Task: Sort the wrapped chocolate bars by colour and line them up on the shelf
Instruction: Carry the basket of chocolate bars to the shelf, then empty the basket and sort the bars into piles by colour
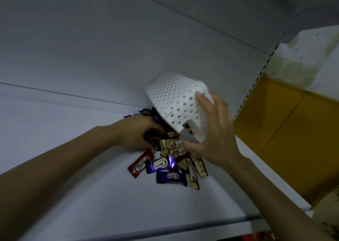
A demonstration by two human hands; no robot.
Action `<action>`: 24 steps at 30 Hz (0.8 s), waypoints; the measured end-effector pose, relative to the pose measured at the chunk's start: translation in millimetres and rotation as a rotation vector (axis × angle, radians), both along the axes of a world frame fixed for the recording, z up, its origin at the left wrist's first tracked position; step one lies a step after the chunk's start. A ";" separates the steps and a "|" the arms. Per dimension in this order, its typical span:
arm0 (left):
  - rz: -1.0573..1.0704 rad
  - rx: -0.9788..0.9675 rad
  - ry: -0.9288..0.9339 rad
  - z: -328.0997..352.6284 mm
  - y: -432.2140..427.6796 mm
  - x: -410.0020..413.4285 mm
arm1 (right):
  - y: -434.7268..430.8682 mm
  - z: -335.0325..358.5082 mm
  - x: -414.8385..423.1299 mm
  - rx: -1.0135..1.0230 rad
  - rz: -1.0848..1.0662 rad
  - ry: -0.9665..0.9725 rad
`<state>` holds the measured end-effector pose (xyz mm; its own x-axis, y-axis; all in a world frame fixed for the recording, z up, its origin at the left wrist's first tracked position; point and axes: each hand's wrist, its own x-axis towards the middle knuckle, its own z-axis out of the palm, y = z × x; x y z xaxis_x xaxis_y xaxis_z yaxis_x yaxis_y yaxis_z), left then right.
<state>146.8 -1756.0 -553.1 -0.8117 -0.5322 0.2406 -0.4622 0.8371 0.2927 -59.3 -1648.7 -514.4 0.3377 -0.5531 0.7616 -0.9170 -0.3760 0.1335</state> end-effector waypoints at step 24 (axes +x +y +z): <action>0.030 -0.351 0.158 4.7 23.4 -6.6 | 22.1 -40.7 -63.4 -0.178 -0.030 -0.658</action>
